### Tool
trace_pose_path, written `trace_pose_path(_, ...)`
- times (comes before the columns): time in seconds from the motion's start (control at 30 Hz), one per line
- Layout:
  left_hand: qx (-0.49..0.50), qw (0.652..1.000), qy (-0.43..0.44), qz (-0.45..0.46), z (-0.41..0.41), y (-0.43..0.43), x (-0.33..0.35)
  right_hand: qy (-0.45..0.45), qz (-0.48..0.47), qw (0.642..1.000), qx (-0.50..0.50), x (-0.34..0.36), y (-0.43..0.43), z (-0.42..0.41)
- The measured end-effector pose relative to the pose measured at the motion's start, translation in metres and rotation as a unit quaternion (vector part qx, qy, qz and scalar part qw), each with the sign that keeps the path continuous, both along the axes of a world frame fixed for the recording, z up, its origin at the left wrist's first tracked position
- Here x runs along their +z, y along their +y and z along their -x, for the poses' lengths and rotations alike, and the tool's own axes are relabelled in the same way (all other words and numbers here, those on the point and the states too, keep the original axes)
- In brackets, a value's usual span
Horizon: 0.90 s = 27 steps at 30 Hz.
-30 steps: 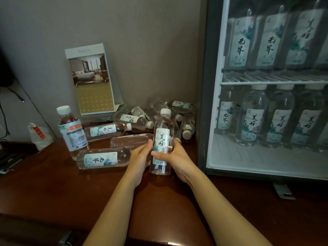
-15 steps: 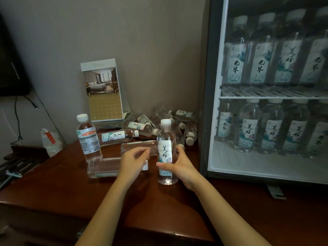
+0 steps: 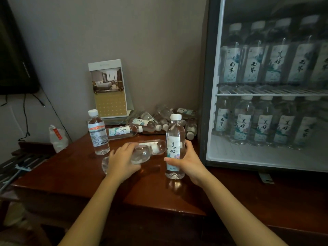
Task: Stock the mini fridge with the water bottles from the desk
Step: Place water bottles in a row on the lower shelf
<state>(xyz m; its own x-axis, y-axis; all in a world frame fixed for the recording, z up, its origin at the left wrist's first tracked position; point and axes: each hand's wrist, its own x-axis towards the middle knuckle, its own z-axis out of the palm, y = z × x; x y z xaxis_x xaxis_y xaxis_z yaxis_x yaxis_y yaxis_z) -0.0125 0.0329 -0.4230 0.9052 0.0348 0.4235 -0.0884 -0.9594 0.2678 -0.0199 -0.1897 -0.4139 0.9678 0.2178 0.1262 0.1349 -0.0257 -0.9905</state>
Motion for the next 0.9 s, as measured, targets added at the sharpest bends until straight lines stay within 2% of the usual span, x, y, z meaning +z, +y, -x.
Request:
trace_pose_path(0.07, -0.028, 0.985, -0.074, 0.155, 0.000, -0.009, 0.004, -0.004, -0.003, 1.000, -0.009, 0.002, -0.002, 0.000)
trace_pose_path(0.1, -0.038, 0.961, -0.102, 0.254, 0.000, -0.015, 0.008, -0.002, -0.006, 1.000, -0.013, 0.002, -0.004, 0.001)
trace_pose_path(0.17, -0.049, 0.881, -0.122, 0.454, 0.003, -0.028, 0.014, -0.001, -0.007, 1.000, -0.019, 0.003, -0.006, 0.004)
trace_pose_path(0.2, -0.056, 0.843, -0.128, 0.520, 0.004, -0.033, 0.013, -0.002, -0.006, 1.000, -0.022, 0.002, -0.008, 0.005)
trace_pose_path(0.23, -0.060, 0.828, -0.132, 0.541, 0.003, -0.037, 0.011, -0.003, -0.003, 1.000, -0.024, 0.001, -0.009, 0.007)
trace_pose_path(0.33, -0.067, 0.853, -0.116, 0.504, -0.002, -0.043, 0.002, 0.001, 0.003, 1.000, -0.027, -0.003, -0.011, 0.010)
trace_pose_path(0.47, -0.052, 0.848, -0.066, 0.524, -0.011, -0.040, -0.005, 0.018, -0.023, 0.999, -0.032, -0.010, -0.010, 0.016)
trace_pose_path(0.63, -0.048, 0.870, -0.030, 0.490, 0.002, -0.048, -0.012, 0.021, -0.031, 0.999, -0.037, -0.009, -0.014, 0.020)
trace_pose_path(0.73, 0.049, 0.881, -0.097, 0.461, 0.017, -0.063, -0.013, 0.015, -0.016, 0.999, -0.038, -0.007, -0.019, 0.023)
trace_pose_path(0.8, 0.088, 0.877, -0.198, 0.429, 0.031, -0.076, -0.009, 0.009, -0.008, 0.999, -0.035, -0.007, -0.024, 0.026)
trace_pose_path(0.87, 0.041, 0.883, -0.276, 0.378, 0.040, -0.092, -0.001, -0.001, -0.001, 0.999, -0.034, -0.005, -0.030, 0.029)
trace_pose_path(0.9, -0.010, 0.891, -0.268, 0.365, 0.042, -0.102, 0.004, -0.010, 0.003, 0.999, -0.034, -0.003, -0.034, 0.031)
